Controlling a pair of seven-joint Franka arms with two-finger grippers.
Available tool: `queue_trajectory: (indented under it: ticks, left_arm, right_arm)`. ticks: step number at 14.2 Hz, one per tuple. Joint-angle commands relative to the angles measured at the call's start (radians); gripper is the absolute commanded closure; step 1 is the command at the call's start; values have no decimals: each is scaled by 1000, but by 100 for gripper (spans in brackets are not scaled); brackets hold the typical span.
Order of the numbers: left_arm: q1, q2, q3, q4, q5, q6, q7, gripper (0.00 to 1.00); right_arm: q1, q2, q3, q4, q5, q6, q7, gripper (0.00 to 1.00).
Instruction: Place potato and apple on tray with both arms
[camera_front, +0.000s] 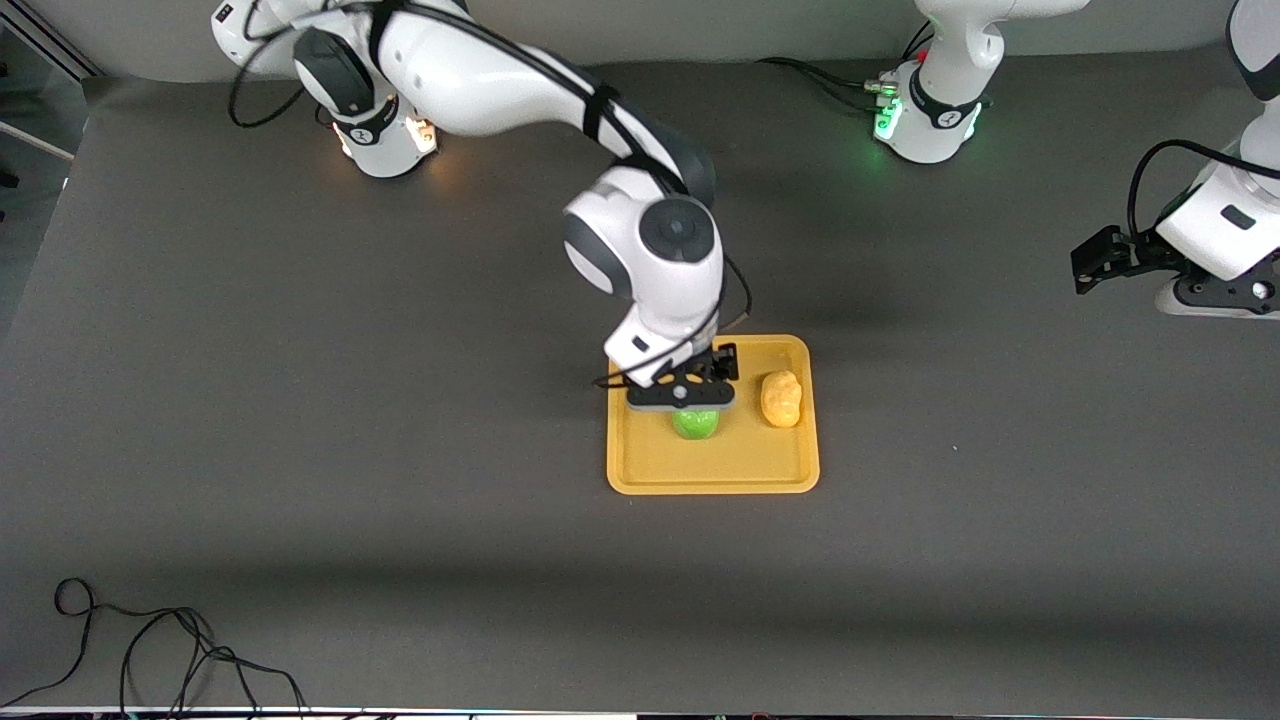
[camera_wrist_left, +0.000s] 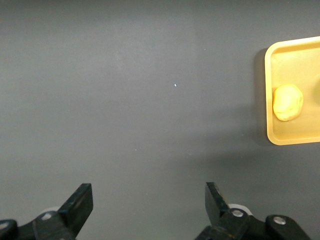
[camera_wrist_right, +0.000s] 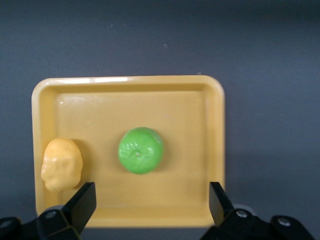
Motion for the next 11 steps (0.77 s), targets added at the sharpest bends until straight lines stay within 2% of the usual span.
queue_trajectory:
  ticks: [1, 4, 5, 8, 11]
  left_arm:
    - [0, -6, -2, -4, -2, 2, -13, 0]
    - [-6, -6, -3, -4, -2, 4, -14, 0]
    - [-8, -6, -3, -2, -3, 5, -14, 0]
    - [-10, -5, -5, -1, -3, 7, -21, 0]
    - [-8, -5, -5, -1, -3, 7, -21, 0]
  right_arm:
    - [-44, -141, 7, -40, -18, -133, -8, 0]
    - [-106, -270, -1, -78, -18, -283, -139, 0]
    - [-121, -323, -21, -116, -18, -326, -204, 0]
    - [-170, -507, -82, -328, -14, -328, -374, 0]
    - [-243, -613, -125, -432, -8, -327, -553, 0]
